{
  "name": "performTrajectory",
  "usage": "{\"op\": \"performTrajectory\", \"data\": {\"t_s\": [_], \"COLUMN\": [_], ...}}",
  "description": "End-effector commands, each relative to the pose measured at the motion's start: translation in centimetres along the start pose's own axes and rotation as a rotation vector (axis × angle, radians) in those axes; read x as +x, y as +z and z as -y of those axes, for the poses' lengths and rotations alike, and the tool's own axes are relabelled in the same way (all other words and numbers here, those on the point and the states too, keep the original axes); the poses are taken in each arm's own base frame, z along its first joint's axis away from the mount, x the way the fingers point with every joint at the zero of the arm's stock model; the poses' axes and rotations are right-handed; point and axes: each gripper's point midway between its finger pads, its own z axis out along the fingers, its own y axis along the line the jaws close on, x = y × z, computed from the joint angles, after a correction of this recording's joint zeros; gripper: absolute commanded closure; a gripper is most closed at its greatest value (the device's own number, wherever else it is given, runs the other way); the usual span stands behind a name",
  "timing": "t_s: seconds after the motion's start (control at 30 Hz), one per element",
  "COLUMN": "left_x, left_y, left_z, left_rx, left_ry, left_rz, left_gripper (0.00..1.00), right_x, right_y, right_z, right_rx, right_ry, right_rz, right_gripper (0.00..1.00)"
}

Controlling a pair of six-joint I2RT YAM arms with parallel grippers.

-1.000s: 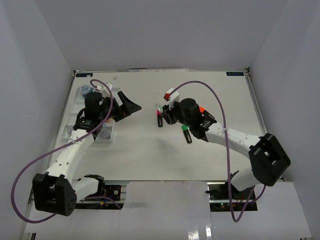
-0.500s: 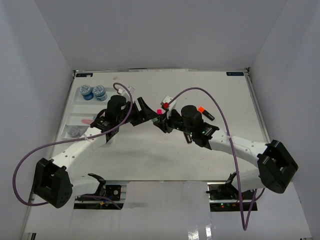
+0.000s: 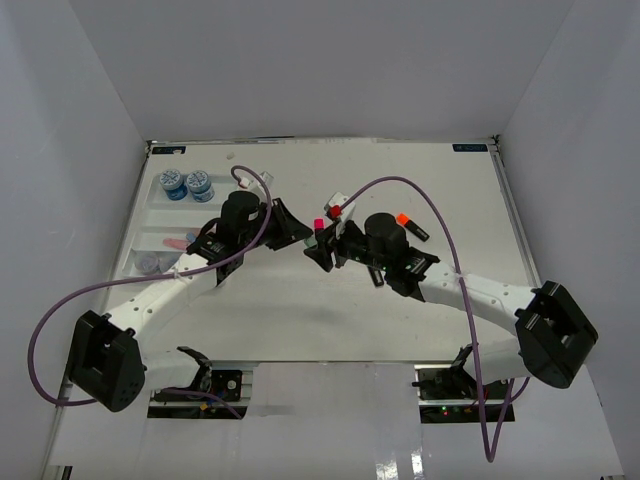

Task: Sort the stationery into containers
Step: Pick up the stationery from the center of the board, then place the stationery in the storage box.

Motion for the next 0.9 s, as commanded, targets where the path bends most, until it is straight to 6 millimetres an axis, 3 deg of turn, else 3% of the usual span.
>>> {"op": "performTrajectory", "data": {"t_s": [0.0,0.13,0.17,0.23,0.3,0.33,0.4,0.43,0.5,0.53,0.6,0.63,0.73,0.87], "left_x": [-1.5,-2.1,-2.9,-4.0,-4.9,-6.6,-7.4,-9.0,-9.9,-11.4,-12.1,-12.7,-13.6,-13.7], "left_y": [-0.5,-0.7,-0.8,-1.4,-2.1,-3.3,-4.7,-6.3,-7.8,-9.6,-11.0,-12.3,-14.4,-14.7], "left_z": [0.8,-1.0,-1.5,-3.8,-6.0,-8.4,-11.2,-13.5,-15.4,-18.1,-20.4,-22.5,-25.7,-29.2], "left_rx": [0.006,-0.084,-0.114,-0.182,-0.227,-0.275,-0.325,-0.378,-0.403,-0.458,-0.496,-0.527,-0.585,-0.63], "left_ry": [0.019,0.031,0.043,0.022,-0.001,-0.041,-0.069,-0.104,-0.12,-0.167,-0.203,-0.243,-0.289,-0.37], "left_rz": [0.064,0.094,0.118,0.138,0.151,0.198,0.22,0.271,0.29,0.34,0.359,0.374,0.421,0.421], "left_gripper": [0.85,0.89,0.89,0.89,0.89,0.89,0.89,0.89,0.89,0.89,0.89,0.88,0.87,0.82], "right_x": [-2.0,-1.6,-1.4,-0.9,-0.2,0.5,1.0,1.9,2.3,3.2,3.4,4.3,4.5,4.9], "right_y": [-0.4,-0.8,-1.0,-1.5,-2.1,-2.3,-3.0,-3.5,-4.2,-4.5,-5.2,-5.6,-6.4,-7.1], "right_z": [-0.2,0.3,0.6,1.1,1.8,2.0,2.4,3.0,3.5,3.7,4.4,4.6,5.1,5.4], "right_rx": [0.006,0.042,0.06,0.086,0.129,0.141,0.158,0.193,0.224,0.236,0.271,0.285,0.303,0.316], "right_ry": [-0.013,-0.014,-0.016,-0.027,-0.022,-0.019,-0.046,-0.047,-0.051,-0.049,-0.045,-0.043,-0.037,-0.034], "right_rz": [0.073,0.063,0.055,0.043,0.02,0.004,-0.011,-0.028,-0.03,-0.045,-0.04,-0.056,-0.047,-0.039], "right_gripper": [0.38,0.11,0.0,0.1,0.1,0.1,0.1,0.1,0.1,0.1,0.1,0.1,0.1,0.1]}}
